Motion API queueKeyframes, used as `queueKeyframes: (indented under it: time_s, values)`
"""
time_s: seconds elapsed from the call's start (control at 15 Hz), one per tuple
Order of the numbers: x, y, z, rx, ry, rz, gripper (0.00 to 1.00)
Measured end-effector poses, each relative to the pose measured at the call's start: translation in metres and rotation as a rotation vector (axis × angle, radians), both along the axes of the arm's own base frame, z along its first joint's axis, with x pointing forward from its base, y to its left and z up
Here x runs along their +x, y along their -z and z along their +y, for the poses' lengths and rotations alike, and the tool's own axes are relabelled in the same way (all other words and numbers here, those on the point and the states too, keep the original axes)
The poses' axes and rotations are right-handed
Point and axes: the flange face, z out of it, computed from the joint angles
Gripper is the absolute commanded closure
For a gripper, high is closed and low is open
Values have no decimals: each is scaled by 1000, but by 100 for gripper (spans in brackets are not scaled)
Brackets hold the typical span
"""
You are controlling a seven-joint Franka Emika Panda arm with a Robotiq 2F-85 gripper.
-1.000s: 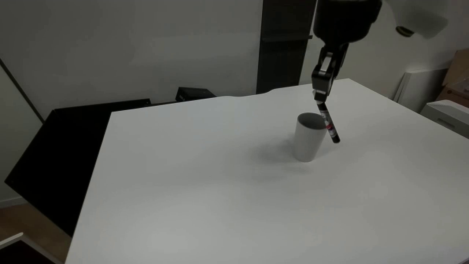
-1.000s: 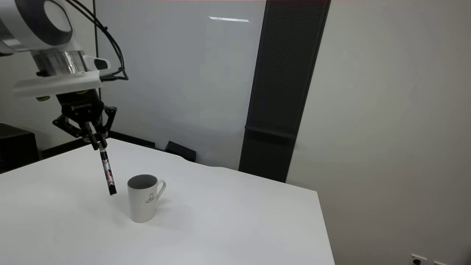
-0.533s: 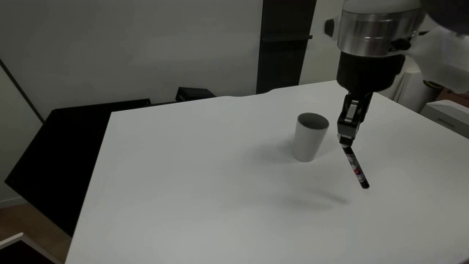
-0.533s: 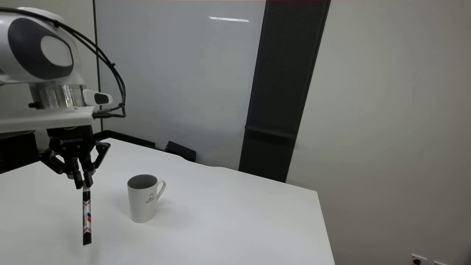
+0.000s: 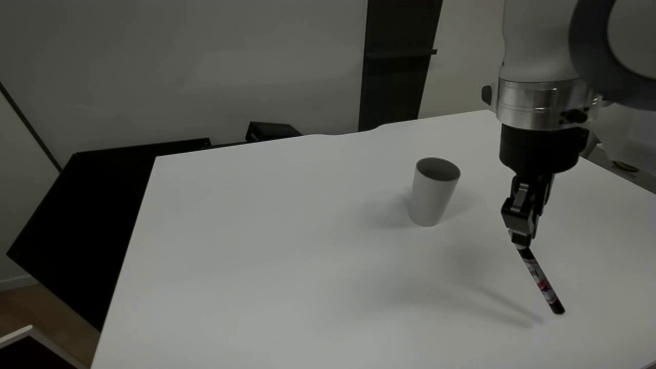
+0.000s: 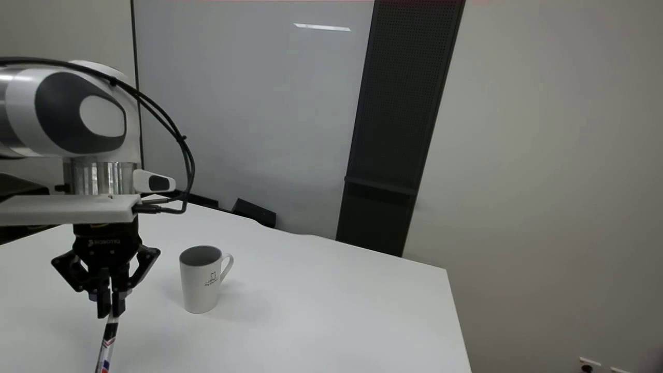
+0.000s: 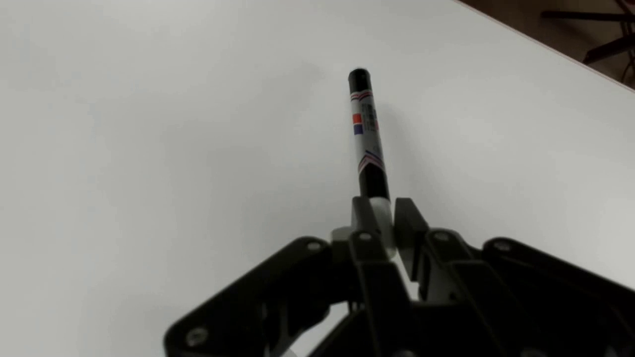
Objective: Remove the marker from the white cup and put it on the table
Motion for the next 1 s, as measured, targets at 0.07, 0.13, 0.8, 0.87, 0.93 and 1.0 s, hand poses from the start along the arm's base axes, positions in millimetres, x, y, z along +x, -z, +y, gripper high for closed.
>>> queueKeyframes:
  time_s: [0.07,0.13,0.8,0.87,0.93,1.0]
  values:
    - [-2,6,-6,4,26,22,93]
    - [-3,12,-11,9,51,41,93]
    - [-13,51,-44,41,200,135,93]
    - [-13,53,-46,42,209,136,93]
    - [-13,55,-49,46,220,136,93]
    - [-12,57,-52,48,228,132,93]
